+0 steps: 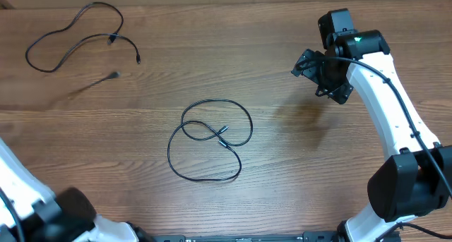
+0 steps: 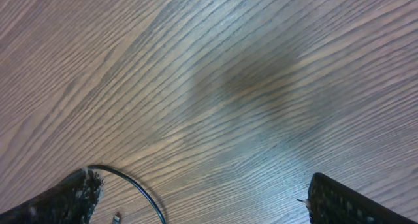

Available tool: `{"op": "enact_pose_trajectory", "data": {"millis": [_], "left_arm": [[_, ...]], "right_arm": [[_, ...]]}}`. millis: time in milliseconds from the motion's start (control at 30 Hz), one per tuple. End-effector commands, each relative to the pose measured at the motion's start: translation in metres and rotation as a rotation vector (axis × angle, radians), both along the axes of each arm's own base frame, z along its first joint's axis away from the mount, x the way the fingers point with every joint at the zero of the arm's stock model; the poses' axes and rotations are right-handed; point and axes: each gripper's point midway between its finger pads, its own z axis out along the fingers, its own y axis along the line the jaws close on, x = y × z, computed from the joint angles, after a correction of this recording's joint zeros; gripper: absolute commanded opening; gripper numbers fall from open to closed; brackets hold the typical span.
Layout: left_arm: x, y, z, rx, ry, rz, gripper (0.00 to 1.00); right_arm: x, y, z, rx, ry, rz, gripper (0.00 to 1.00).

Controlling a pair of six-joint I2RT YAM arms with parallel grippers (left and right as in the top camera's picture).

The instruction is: Untangle cables

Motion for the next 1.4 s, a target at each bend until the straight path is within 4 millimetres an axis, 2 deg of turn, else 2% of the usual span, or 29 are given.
{"op": "enact_pose_trajectory", "data": {"millis": [0,100,233,267,300,433,500,567,733,900,1000,1167,1300,1367], "left_arm": [[-0.013,0.016,-0.044,-0.111,0.038,0.155,0.04],[-0.014,0.024,-0.078,-0.187,0.158,0.143,0.04],[0.007,0.021,-0.117,-0.309,0.214,0.031,0.04],[0.016,0.017,-0.126,-0.35,0.213,-0.023,0.04],[0.033,0.012,-0.14,-0.408,0.216,-0.155,0.04],[0.077,-0.006,-0.161,-0.501,0.181,-0.493,0.04],[0.106,-0.027,-0.17,-0.562,0.111,-0.695,0.04],[0.12,-0.039,-0.179,-0.593,0.094,-0.747,0.04],[0.119,-0.047,-0.196,-0.633,0.15,-0.749,0.04],[0.095,-0.044,-0.215,-0.676,0.292,-0.694,0.04],[0.086,-0.051,-0.226,-0.735,0.323,-0.685,0.04],[0.095,-0.08,-0.239,-0.873,0.255,-0.732,0.1],[0.11,-0.108,-0.241,-0.937,0.215,-0.885,0.14],[0.112,-0.115,-0.241,-0.936,0.232,-0.922,0.19]], "right_arm": [[0.0,-0.001,0.0,0.001,-0.001,0.002,1.0],[0.0,-0.001,0.0,0.001,-0.001,0.002,1.0],[0.0,-0.001,0.0,0.0,-0.001,0.002,1.0],[0.0,-0.001,0.0,0.001,-0.001,0.002,1.0],[0.0,-0.001,0.0,0.001,-0.001,0.002,1.0],[0.0,-0.001,0.0,0.001,-0.001,0.002,1.0],[0.0,-0.001,0.0,0.001,-0.001,0.002,1.0],[0.0,-0.001,0.0,0.001,-0.001,0.002,1.0],[0.0,-0.001,0.0,0.0,-0.001,0.002,1.0],[0.0,-0.001,0.0,0.001,-0.001,0.002,1.0],[0.0,-0.001,0.0,0.001,-0.001,0.002,1.0],[0.0,-0.001,0.0,0.001,-0.001,0.002,1.0],[0.0,-0.001,0.0,0.001,-0.001,0.002,1.0],[0.0,-0.001,0.0,0.001,-0.001,0.002,1.0]]}}
